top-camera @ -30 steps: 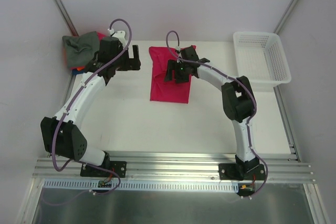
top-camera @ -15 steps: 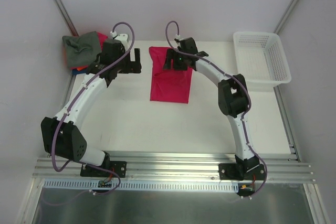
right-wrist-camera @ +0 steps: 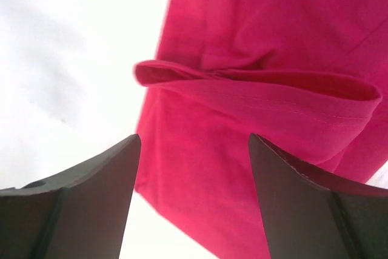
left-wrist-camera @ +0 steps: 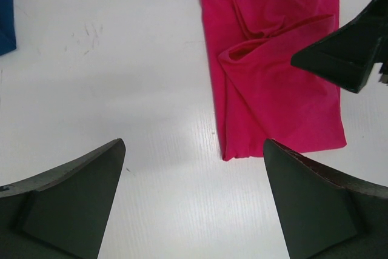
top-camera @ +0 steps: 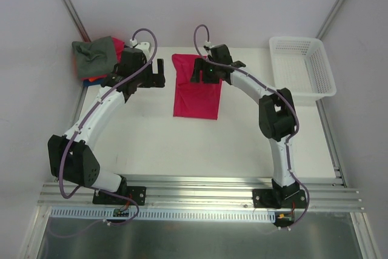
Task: Fold and stack the t-shirts
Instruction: Fold the folded rectangular tshirt in 1/3 of the way
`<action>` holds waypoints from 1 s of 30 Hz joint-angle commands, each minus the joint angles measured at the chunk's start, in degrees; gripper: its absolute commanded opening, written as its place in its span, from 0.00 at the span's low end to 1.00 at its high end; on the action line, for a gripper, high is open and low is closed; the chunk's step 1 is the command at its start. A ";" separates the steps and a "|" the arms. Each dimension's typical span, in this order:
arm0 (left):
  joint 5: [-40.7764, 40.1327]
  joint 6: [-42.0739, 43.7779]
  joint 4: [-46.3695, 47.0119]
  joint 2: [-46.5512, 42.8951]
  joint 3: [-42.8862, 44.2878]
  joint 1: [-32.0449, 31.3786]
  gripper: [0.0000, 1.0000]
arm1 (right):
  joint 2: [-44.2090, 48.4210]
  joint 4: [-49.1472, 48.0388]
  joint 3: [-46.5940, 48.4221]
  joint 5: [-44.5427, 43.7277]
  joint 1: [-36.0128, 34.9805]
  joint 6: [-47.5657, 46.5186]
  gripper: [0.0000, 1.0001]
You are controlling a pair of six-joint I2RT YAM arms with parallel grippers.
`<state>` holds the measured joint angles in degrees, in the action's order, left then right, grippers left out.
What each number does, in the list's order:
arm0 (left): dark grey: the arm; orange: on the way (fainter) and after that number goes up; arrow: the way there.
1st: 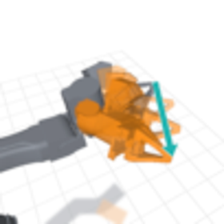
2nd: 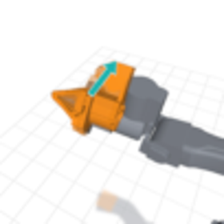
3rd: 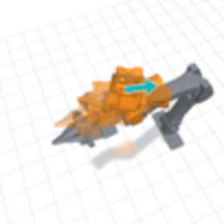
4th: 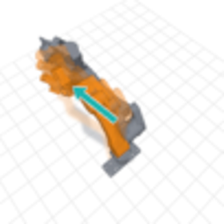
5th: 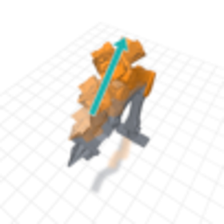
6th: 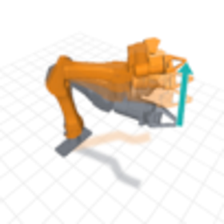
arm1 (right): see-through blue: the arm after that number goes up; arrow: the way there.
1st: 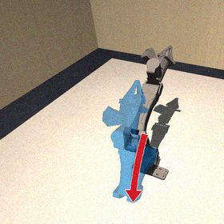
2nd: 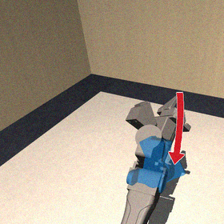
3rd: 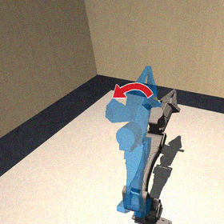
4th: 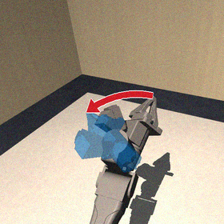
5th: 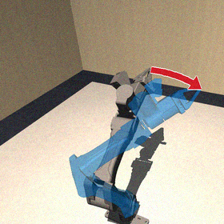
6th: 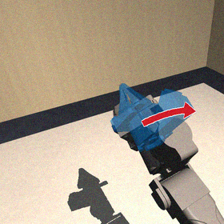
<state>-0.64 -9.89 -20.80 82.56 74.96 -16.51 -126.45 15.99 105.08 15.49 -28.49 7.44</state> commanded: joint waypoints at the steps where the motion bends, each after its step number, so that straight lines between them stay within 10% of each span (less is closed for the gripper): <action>1: -0.58 -1.10 0.49 -2.58 -1.30 -0.10 0.99 | 6.83 -1.75 1.45 0.95 -0.77 0.20 0.76; 30: -7.18 6.29 1.29 -0.56 5.73 0.17 0.99 | -2.14 3.44 -8.89 4.20 -2.89 7.14 0.77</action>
<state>-7.55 -5.04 -20.45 81.49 78.50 -16.51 -131.52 14.92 103.18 17.15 -31.11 11.55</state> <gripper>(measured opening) 0.992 0.770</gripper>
